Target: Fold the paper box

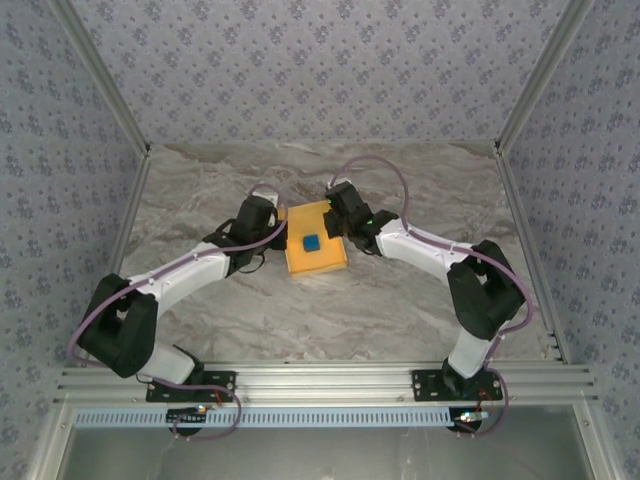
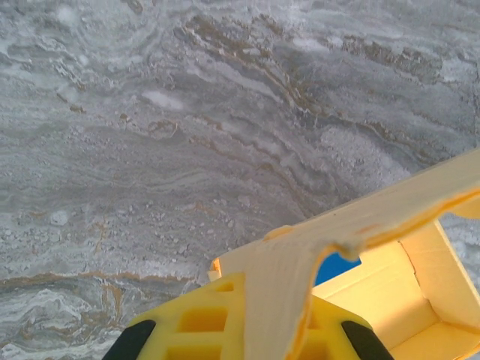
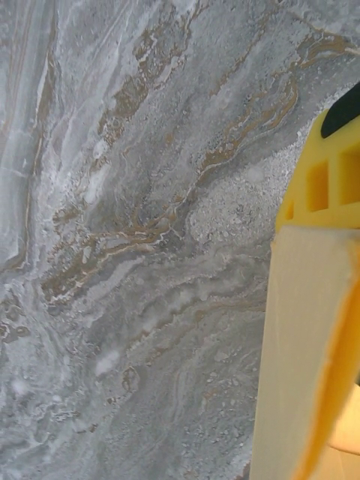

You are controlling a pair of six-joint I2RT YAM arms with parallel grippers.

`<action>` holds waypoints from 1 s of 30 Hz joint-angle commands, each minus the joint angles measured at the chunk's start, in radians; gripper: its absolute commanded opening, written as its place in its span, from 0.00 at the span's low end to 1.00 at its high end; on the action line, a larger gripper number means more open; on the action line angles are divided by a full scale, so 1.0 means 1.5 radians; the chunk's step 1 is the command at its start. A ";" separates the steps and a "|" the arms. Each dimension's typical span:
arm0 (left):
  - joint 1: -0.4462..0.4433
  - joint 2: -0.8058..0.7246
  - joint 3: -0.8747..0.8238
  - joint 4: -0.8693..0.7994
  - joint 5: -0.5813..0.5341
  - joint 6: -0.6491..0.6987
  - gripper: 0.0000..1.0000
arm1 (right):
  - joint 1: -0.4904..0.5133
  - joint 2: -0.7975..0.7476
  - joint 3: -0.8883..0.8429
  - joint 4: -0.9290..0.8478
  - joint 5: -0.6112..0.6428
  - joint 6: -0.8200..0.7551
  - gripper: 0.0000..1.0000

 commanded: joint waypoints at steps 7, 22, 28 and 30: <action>-0.032 0.034 0.006 0.097 -0.099 -0.066 0.00 | 0.017 -0.025 -0.042 0.035 0.080 0.082 0.09; -0.079 0.051 -0.025 0.151 -0.202 -0.123 0.00 | 0.038 -0.035 -0.087 0.098 0.125 0.164 0.10; -0.085 0.035 -0.060 0.178 -0.219 -0.124 0.00 | 0.052 -0.043 -0.124 0.143 0.149 0.176 0.10; -0.090 0.029 -0.068 0.181 -0.225 -0.120 0.00 | 0.057 -0.048 -0.135 0.155 0.155 0.178 0.10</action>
